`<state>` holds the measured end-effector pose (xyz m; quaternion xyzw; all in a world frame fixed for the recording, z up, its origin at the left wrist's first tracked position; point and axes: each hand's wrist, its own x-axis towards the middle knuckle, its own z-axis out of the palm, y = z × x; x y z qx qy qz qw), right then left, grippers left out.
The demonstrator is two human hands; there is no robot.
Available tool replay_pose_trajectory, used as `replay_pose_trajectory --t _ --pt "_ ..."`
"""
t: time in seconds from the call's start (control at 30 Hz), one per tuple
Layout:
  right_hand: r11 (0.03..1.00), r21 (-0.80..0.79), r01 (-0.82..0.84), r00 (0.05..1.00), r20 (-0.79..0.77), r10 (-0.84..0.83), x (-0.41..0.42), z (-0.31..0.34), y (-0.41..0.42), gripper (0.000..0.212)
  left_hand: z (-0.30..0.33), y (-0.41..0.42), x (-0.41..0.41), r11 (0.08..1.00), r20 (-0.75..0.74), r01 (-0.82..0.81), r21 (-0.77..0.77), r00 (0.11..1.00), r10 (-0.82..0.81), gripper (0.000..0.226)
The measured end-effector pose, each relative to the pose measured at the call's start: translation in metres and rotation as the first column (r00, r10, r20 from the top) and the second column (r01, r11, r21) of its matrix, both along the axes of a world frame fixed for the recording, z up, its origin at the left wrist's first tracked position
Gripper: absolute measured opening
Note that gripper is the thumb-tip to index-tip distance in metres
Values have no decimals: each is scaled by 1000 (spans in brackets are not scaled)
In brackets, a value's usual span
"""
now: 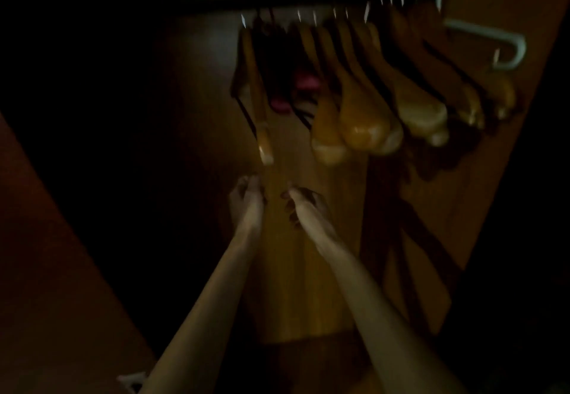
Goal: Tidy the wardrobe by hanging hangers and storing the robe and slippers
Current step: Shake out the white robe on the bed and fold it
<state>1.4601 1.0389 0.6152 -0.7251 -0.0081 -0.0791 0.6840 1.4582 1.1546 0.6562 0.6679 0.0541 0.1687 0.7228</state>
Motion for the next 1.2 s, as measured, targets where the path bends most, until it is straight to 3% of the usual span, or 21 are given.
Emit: replay_pose_trajectory --t 0.13,0.23,0.37,0.47,0.6,0.7,0.83,1.0,1.1,1.2 --pt "998 -56 38 974 -221 -50 -32 -86 -27 30 -97 -21 -20 961 -288 216 173 944 -161 21" --pt "992 -38 123 904 -407 -127 -48 -157 -53 24 -171 -46 -23 849 -478 451 274 830 -287 22" --pt "970 -4 244 780 -594 -199 -101 -256 -81 21 -250 -80 -36 670 -668 689 278 639 -381 20" --pt "921 13 389 577 -783 -233 -145 -315 -94 24 -303 -100 -51 416 -783 868 272 451 -429 22" --pt "774 -11 633 361 -880 -308 -229 -379 -85 20 -367 -116 -81 44 -908 984 171 175 -381 17" --pt "625 -75 777 162 -936 -314 -296 -413 -57 23 -410 -122 -113 -200 -958 976 91 31 -284 16" --pt "364 -142 920 -65 -974 -217 -375 -445 -8 25 -448 -125 -163 -477 -983 879 -8 -96 -159 17" --pt "-57 -179 982 -184 -975 -124 -458 -451 72 19 -473 -130 -247 -762 -989 645 -59 -143 -44 14" --pt "-340 -196 920 -240 -966 -93 -500 -440 122 16 -480 -132 -310 -899 -991 436 -52 -134 -7 18" --pt "-560 -239 793 -299 -954 -15 -539 -435 180 21 -478 -131 -382 -986 -989 159 -54 -144 31 16"
